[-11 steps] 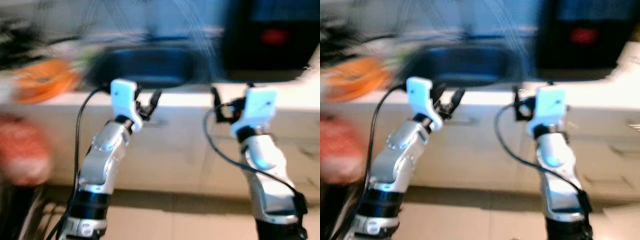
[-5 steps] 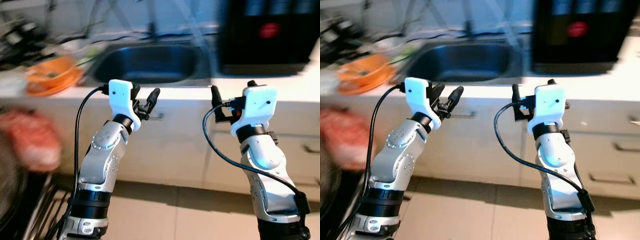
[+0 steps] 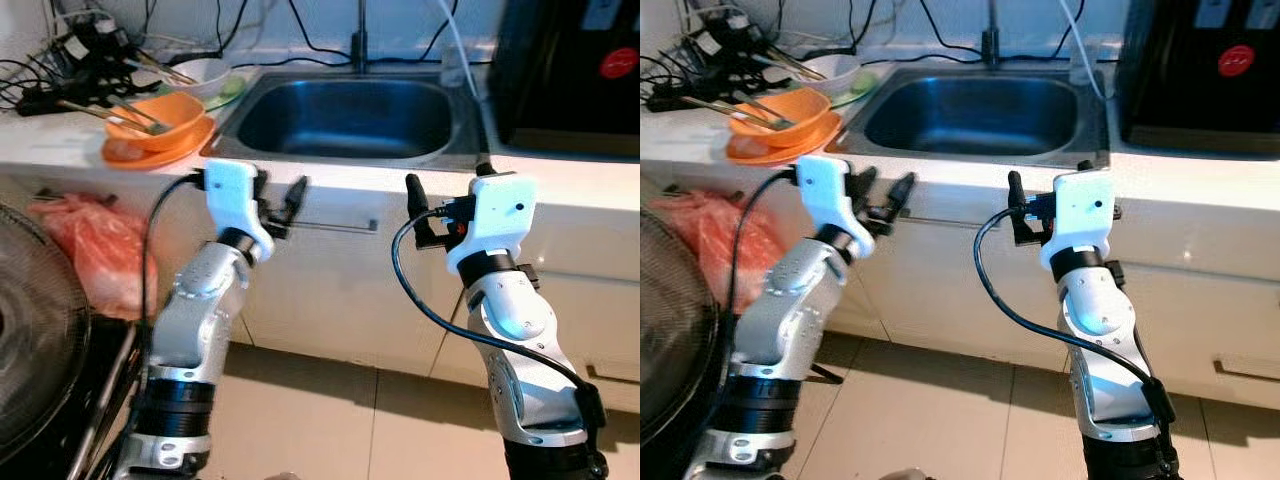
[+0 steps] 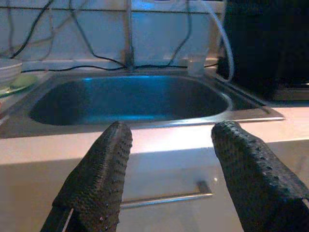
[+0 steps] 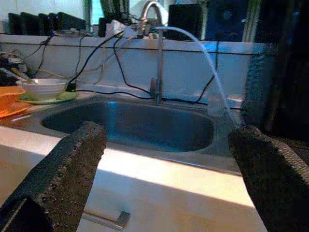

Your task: Kitchen organization

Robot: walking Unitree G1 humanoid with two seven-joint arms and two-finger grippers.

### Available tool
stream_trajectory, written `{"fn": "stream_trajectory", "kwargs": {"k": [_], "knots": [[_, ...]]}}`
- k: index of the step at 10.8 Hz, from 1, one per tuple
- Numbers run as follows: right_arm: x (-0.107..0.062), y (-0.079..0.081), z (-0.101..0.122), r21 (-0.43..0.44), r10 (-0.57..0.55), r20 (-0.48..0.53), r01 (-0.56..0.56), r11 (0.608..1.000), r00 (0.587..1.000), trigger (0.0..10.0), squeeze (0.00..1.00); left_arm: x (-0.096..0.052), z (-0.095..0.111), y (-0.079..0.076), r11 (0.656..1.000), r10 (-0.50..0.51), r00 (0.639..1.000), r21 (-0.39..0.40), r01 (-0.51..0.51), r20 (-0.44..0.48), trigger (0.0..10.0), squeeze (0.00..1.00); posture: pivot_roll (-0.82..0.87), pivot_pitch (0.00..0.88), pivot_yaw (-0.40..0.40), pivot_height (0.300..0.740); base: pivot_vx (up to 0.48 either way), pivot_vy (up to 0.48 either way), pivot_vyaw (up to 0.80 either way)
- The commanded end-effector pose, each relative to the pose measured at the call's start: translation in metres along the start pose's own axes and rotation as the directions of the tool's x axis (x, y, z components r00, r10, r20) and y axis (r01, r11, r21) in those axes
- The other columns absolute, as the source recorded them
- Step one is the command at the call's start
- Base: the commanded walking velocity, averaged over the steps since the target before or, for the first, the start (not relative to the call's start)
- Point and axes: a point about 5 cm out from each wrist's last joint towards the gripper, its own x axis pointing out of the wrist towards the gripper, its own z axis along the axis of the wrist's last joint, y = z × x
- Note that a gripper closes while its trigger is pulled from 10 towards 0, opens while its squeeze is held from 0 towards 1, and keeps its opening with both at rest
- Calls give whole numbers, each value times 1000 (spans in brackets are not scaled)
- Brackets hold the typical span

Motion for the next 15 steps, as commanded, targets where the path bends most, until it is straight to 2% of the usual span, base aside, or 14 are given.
{"fn": "stream_trajectory", "kwargs": {"k": [1,4,6,11,15], "knots": [[0,0,1,7,-5,4,5,1000,1000,10000,0,0,1,2,1000,5,1000,3,-5,-10,10000,0,-28,0,107,740,0,0,-438],[1,0,1,8,-8,4,8,1000,1000,10000,0,2,4,9,999,37,999,0,-37,-15,10000,0,-26,0,111,740,0,0,-731],[0,0,1,7,-12,9,12,1000,1000,10000,0,3,6,10,999,45,999,9,-45,-10,10000,0,-26,0,111,740,0,0,0],[1,4,8,10,23,45,-23,1000,999,10000,0,6,40,23,990,131,982,36,-137,137,10000,0,-27,0,115,740,0,0,0],[-1,6,6,3,41,40,-41,999,998,10000,0,1,26,33,978,202,976,37,-205,81,10000,0,-26,0,114,740,308,0,0]]}}
